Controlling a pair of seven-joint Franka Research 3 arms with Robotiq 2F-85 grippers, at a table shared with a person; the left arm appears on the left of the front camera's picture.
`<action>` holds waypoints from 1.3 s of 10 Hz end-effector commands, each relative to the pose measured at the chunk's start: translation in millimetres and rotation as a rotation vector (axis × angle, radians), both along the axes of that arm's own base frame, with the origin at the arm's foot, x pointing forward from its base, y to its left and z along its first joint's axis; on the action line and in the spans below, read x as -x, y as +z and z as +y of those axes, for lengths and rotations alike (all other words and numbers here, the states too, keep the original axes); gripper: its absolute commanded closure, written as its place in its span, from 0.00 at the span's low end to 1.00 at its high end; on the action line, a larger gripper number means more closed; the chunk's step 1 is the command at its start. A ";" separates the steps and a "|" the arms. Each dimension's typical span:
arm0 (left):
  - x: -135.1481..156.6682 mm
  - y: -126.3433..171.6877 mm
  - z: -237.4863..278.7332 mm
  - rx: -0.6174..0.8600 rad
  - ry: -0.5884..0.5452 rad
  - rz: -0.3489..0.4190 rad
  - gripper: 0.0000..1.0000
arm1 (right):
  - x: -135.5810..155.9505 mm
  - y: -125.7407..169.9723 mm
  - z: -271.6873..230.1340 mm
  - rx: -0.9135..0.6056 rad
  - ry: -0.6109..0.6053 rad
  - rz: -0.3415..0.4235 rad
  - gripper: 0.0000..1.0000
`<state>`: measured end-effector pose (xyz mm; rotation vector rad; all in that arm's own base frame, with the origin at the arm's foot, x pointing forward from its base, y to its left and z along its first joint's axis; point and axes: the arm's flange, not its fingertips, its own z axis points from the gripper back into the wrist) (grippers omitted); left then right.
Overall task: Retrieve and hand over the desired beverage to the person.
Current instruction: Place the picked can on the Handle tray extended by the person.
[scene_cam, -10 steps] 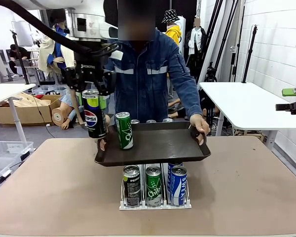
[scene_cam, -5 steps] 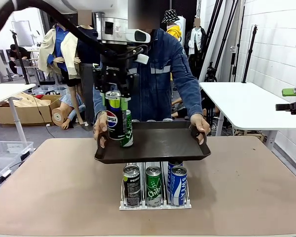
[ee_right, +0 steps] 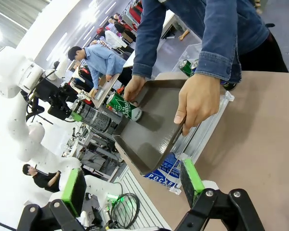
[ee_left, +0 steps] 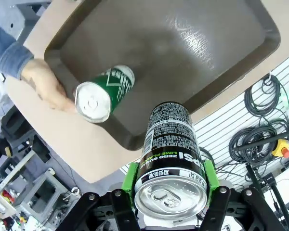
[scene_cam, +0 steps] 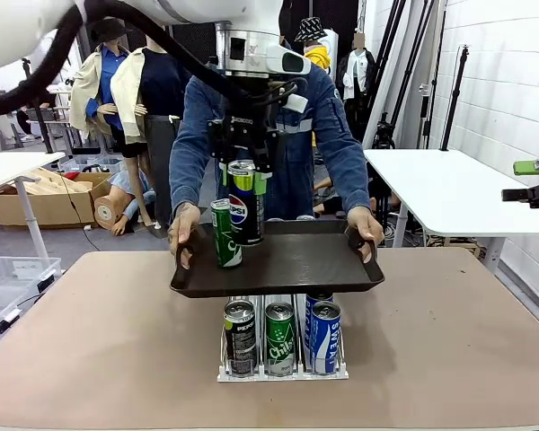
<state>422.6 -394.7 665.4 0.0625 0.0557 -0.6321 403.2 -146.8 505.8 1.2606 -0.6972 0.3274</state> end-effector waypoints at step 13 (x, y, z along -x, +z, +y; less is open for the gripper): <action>-64.3 -28.5 -78.0 0.022 0.000 -0.079 1.00 | -0.2 0.7 0.4 -0.012 0.004 -0.007 0.00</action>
